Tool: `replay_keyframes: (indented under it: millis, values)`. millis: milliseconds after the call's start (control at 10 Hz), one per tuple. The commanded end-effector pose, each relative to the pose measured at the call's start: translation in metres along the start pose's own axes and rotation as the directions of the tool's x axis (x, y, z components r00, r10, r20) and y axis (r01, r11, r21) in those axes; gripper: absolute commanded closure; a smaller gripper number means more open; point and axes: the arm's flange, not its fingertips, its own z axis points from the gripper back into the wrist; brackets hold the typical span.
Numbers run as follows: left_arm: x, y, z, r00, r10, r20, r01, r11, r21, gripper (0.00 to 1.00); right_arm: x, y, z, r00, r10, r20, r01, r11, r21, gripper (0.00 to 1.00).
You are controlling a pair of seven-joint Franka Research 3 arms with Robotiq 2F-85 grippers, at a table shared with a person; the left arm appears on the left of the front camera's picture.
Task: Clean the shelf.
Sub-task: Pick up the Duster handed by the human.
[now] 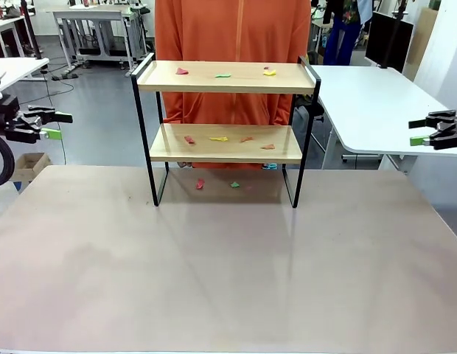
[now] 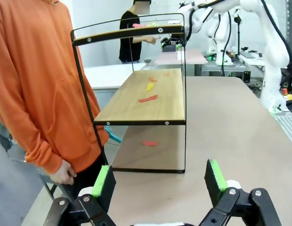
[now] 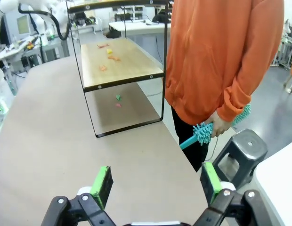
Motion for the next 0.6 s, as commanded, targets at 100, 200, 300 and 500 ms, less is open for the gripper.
replay_keyframes:
  millis: [100,200,300,500]
  values:
    - [-0.021,0.012,0.006,0.997,-0.034,0.076,0.037,0.998,-0.046,0.0,-0.005,-0.018,0.003,0.996,-0.002,0.09,-0.002,0.999,0.04,0.0]
    - [-0.026,0.017,0.005,0.995,-0.019,0.095,0.024,0.998,-0.054,0.0,-0.005,-0.021,0.004,0.996,-0.004,0.095,0.0,0.999,0.05,0.0]
    - [-0.027,0.019,0.004,0.994,-0.012,0.111,0.02,0.997,-0.068,0.0,-0.003,-0.016,0.007,0.995,-0.01,0.102,0.003,0.998,0.062,0.0]
    - [-0.023,0.018,0.004,0.989,-0.003,0.15,0.02,0.994,-0.108,0.0,0.004,-0.012,0.009,0.989,-0.01,0.149,-0.006,0.994,0.106,0.0]
